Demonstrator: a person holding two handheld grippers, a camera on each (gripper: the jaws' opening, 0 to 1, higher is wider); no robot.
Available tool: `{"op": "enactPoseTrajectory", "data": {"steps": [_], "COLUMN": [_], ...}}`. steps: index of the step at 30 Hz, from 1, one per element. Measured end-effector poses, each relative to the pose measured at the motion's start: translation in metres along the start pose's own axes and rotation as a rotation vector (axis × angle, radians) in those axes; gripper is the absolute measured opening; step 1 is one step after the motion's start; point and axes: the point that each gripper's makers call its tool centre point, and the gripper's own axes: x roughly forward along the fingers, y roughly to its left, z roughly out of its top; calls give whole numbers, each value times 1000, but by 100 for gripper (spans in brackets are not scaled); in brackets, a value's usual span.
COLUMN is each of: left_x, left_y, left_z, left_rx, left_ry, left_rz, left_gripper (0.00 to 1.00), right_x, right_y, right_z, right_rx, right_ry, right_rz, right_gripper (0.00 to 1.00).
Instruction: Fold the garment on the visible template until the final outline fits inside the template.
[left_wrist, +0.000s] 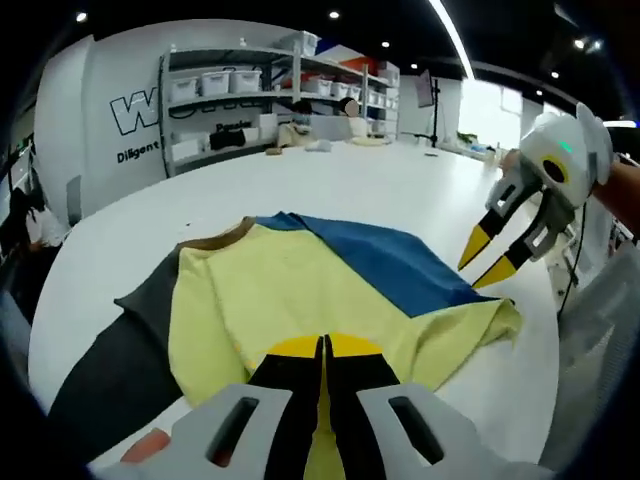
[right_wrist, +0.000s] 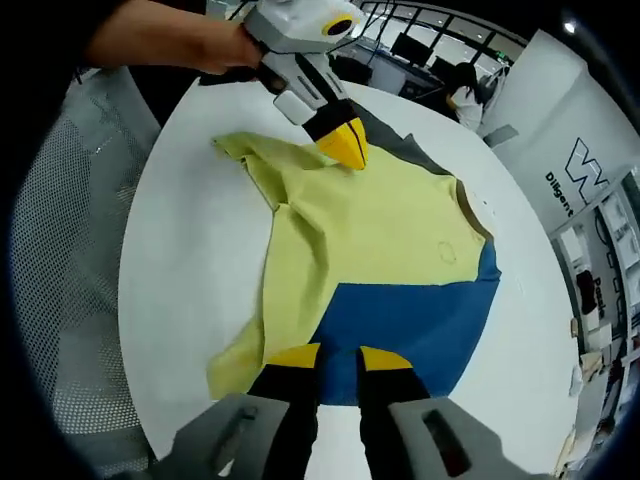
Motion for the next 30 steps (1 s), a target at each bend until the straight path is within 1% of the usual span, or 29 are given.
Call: {"op": "enactPoseTrajectory", "data": {"steps": [1, 3, 4, 5, 6, 8, 14, 15, 18, 21, 25, 26, 29, 30], "left_x": [3, 4, 4, 4, 3, 1, -1, -1, -1, -1, -1, 0, 0, 0], "left_y": [-2, -4, -7, -8, -9, -11, -13, -13, -12, -12, -12, -12, -12, -12], "left_z": [-4, -16, -19, -20, -25, -36, -49, -47, -47, -47, -47, -47, -47, -47], "left_rx": [10, 14, 19, 27, 42, 71, 78, 72, 75, 76, 74, 73, 74, 75], "left_ry": [19, 77, 93, 93, 106, 153, 174, 166, 168, 168, 168, 168, 167, 167], "left_rz": [-3, -11, -21, -22, -25, -36, -43, -44, -45, -46, -47, -47, -47, -47], "left_gripper": [0, 0, 0, 0, 0, 0, 0, 0, 0, 0, 0, 0, 0, 0], "right_x": [1, 3, 4, 5, 6, 9, 16, 18, 23, 25, 25, 26, 26, 26], "right_y": [-1, -3, -3, -2, 0, 4, 9, 9, 8, 9, 12, 14, 16, 16], "right_z": [0, -3, -4, -5, -6, -7, -10, -11, -13, -11, -10, -10, -10, -10], "right_rx": [4, 25, 33, 41, 57, 86, 107, 111, 132, 159, 178, 204, 221, 212], "right_ry": [-1, 3, 5, 7, 4, -6, -4, -1, 7, -8, -13, -14, -24, -29], "right_rz": [-1, 0, 4, 11, 24, 44, 70, 74, 80, 101, 121, 131, 143, 139], "right_gripper": [9, 8, 8, 8, 8, 8, 9, 10, 12, 11, 7, 6, 2, 0]}}
